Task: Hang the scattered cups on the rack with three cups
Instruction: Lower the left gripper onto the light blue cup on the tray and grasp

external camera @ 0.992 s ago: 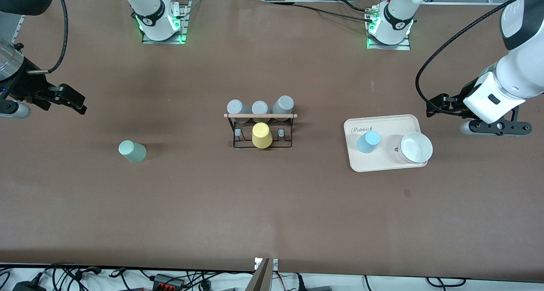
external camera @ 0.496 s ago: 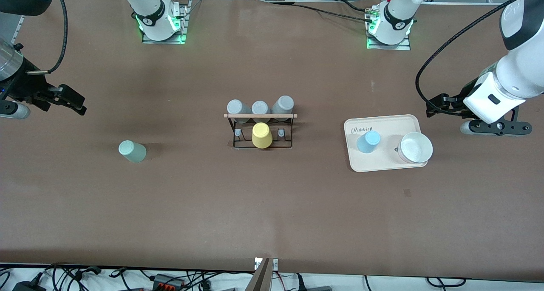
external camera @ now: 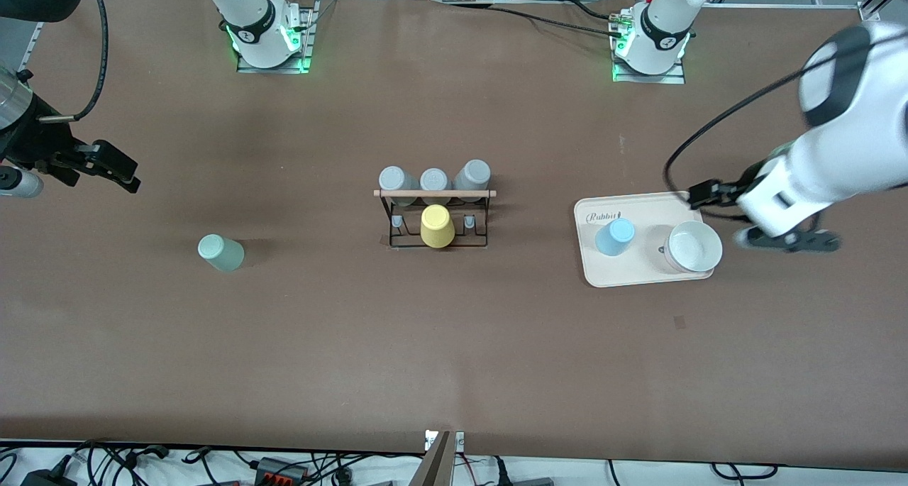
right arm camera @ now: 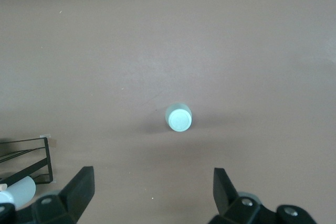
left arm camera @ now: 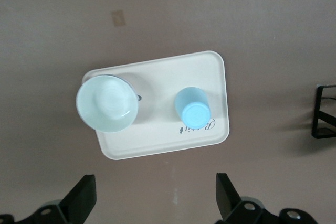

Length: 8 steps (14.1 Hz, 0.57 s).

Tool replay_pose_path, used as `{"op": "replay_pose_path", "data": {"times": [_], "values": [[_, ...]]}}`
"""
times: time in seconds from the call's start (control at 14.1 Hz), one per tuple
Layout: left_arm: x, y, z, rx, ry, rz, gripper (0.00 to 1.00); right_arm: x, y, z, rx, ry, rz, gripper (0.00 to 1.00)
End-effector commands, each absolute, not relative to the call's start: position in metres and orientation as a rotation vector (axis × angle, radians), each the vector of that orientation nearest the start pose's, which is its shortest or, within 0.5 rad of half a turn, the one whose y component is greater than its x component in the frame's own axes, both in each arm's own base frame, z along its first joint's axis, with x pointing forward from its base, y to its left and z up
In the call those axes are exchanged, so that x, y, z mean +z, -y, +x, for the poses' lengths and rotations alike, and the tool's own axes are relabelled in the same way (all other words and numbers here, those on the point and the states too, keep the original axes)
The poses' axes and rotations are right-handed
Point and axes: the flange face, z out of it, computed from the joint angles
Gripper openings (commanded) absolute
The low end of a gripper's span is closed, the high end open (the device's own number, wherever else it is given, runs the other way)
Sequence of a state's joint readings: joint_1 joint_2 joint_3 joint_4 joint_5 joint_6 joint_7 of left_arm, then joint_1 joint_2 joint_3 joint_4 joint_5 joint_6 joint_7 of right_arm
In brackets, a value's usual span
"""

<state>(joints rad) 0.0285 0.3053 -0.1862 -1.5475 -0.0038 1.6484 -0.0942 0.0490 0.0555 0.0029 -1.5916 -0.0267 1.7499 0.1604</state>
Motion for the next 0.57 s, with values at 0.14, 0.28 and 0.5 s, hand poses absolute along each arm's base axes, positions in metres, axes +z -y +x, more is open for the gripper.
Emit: {"op": "replay_pose_path", "data": {"times": [0.14,0.28,0.5], "values": [[0.307,0.122,0.644,0.563,-0.156,-3.154,1.00,0.603,-0.030,0.586,-0.140,-0.184,-3.153,1.00],[0.277,0.132,0.640,0.571,-0.175,-3.149,1.00,0.602,-0.031,0.584,-0.122,-0.189,-3.158,1.00],[0.243,0.141,0.630,0.649,-0.187,-3.137,1.00,0.591,-0.027,0.587,-0.087,-0.201,-3.155,1.00]]}}
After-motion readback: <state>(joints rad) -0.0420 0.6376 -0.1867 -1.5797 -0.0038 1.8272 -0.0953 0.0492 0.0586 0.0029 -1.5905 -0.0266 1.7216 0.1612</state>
